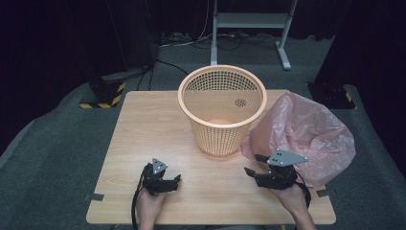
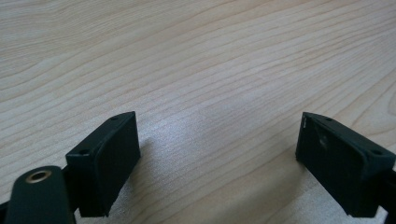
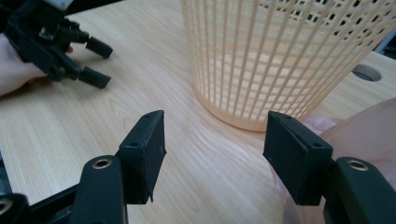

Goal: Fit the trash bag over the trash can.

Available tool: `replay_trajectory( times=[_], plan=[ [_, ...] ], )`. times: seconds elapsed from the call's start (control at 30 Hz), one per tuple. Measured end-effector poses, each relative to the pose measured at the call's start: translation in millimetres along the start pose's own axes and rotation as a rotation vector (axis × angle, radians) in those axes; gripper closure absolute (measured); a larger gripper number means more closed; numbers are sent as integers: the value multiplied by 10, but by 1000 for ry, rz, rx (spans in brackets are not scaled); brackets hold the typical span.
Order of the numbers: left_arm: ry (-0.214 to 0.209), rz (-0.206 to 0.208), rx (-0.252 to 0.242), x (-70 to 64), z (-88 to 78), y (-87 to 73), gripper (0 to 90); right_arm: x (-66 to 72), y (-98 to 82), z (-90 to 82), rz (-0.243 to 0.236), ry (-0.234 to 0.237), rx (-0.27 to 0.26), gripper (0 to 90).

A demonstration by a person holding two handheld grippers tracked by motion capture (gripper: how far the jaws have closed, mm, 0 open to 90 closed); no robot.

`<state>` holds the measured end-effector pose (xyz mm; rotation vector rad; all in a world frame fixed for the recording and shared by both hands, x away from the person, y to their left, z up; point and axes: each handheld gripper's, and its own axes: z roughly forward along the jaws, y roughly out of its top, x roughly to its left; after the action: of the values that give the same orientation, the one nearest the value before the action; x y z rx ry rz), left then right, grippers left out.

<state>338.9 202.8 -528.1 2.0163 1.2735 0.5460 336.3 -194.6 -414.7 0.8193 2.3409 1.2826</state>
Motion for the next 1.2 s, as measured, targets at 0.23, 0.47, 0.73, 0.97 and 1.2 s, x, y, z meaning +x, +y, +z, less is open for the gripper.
replay_trajectory(
  times=[0.23, 0.47, 0.73, 0.97, 1.2],
  plan=[
    [-1, 5, 0, 5, 0, 1, 139, -101, 135, -124, 5, -24, -36, 381],
    [-1, 5, -1, 6, 0, 1, 140, -295, 252, -236, 38, -56, -61, 381],
    [-1, 4, -1, 7, -1, 1, 142, -542, 337, -336, 75, -101, -96, 370],
    [-1, 0, -2, 4, 0, 0, 143, -754, 420, -443, 97, -164, -102, 358],
    [0, 1, -2, 5, -1, 0, 143, -901, 398, -507, 138, -215, -92, 350]
  ],
)
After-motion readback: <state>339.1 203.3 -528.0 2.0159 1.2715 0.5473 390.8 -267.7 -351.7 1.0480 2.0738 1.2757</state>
